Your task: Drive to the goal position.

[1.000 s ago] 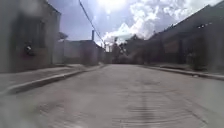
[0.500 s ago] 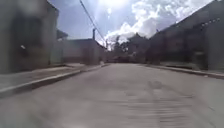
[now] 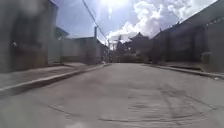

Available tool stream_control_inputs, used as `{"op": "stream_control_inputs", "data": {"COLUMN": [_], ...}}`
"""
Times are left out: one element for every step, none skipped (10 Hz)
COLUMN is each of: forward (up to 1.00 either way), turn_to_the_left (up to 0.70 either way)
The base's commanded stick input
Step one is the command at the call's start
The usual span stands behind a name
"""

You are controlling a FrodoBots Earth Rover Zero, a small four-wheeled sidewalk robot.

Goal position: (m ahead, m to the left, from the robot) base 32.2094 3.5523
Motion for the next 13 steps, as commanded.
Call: {"op": "stream_control_inputs", "data": {"forward": [1.0,1.0,1.0,1.0,1.0,1.0,1.0,1.0,1.0,1.0,1.0,1.0,1.0], "turn_to_the_left": [-0.26,-0.4,-0.4,-0.4,-0.4,0.0,0.0,0.0,0.0,0.0,0.0,0.0,0.0]}}
